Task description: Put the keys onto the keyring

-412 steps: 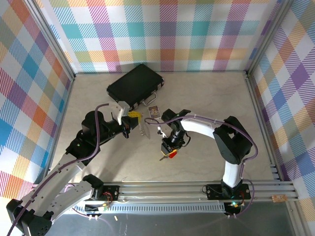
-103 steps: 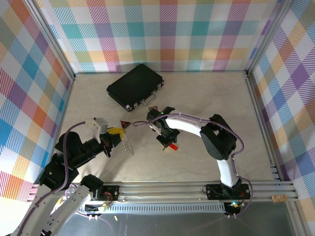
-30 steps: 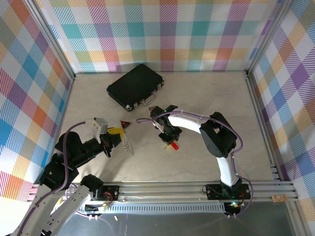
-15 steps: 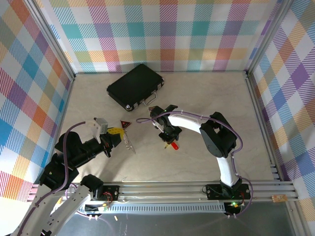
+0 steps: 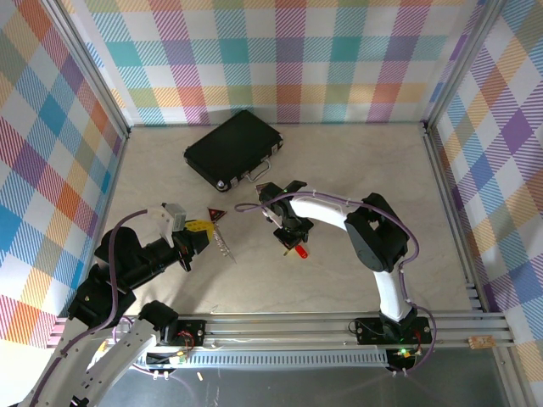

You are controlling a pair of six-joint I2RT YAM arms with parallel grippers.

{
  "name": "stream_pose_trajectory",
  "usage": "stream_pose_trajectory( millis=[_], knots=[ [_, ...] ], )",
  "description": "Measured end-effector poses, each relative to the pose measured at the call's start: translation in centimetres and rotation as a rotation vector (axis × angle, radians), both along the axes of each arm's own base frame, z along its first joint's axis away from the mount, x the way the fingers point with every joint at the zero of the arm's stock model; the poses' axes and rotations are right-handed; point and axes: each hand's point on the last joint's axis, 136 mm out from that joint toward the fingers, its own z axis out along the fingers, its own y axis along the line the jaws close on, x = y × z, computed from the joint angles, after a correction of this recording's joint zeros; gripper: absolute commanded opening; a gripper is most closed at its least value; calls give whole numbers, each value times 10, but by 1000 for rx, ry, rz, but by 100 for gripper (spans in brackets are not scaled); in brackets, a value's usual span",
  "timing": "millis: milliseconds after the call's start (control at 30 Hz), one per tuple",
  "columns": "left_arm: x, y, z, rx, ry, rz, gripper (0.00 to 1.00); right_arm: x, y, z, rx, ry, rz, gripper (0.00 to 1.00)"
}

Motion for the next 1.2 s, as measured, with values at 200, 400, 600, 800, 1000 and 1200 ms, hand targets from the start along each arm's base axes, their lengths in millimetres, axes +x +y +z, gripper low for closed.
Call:
stream_pose_trajectory(
  millis=[200,400,600,800,1000,1200],
  knots=[
    [2,-3,2,3,8,-9,0,-10,3,30,120,-40,49,0],
    [7,-13,16,-5,9,-48,0,-20,26,116,452,-203,166,0],
    [4,-27,36,-38,-24,-136,0,-58,42,215,864,-364,344,0],
    [0,-48,46,-67,-40,-273,0,-93,49,302,1190,-488,511,0],
    [-3,-64,66,-105,-82,-397,0,-111,53,327,1310,-468,579,0],
    [-3,-77,71,-130,-85,-488,0,-113,52,336,1329,-471,581,0]
  ],
)
